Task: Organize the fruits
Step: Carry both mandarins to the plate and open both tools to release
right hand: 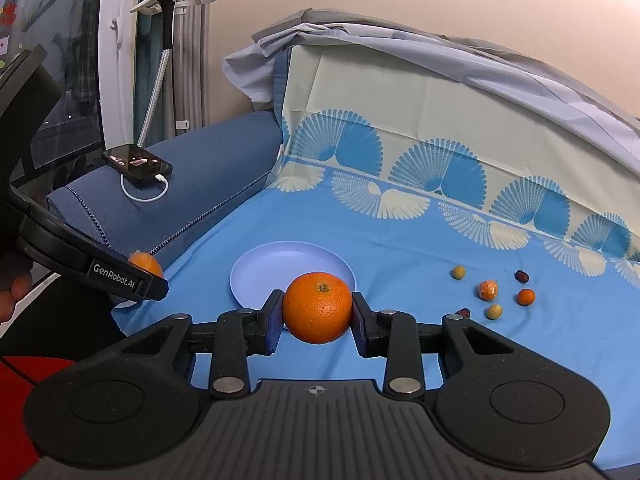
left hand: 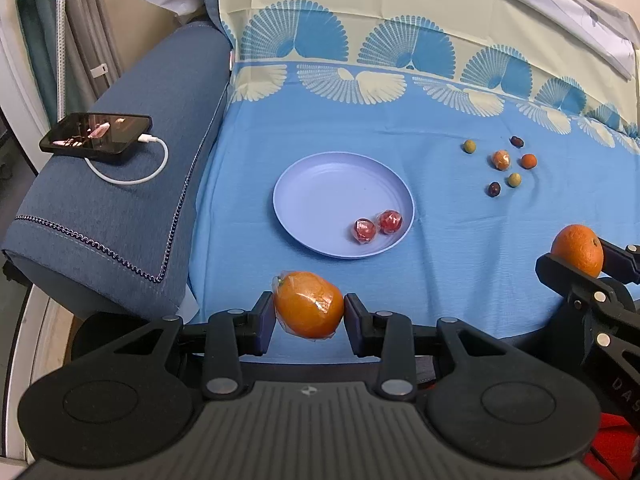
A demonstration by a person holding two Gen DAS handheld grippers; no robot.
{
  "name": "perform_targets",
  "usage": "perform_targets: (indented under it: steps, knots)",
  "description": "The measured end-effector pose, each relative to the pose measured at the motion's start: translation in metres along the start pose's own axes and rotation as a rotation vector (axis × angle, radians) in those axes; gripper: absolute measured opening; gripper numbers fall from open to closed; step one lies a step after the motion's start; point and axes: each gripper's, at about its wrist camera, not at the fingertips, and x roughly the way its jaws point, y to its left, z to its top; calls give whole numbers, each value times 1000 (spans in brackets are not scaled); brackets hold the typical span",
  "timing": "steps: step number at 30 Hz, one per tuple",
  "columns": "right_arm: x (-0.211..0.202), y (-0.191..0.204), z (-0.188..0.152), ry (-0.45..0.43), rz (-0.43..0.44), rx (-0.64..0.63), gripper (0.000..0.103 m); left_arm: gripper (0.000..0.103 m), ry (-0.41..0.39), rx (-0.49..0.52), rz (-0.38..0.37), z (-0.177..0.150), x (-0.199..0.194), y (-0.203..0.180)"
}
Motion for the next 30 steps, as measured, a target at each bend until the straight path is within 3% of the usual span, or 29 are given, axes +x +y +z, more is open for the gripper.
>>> perform_targets:
  steps: [18,30]
  knots:
    - [29,0,-1,97,24,22,36,41,88,-15,0,1,34,7]
    - [71,-4,-1,171,25,28,36,41,154,-14,4,22,80,9]
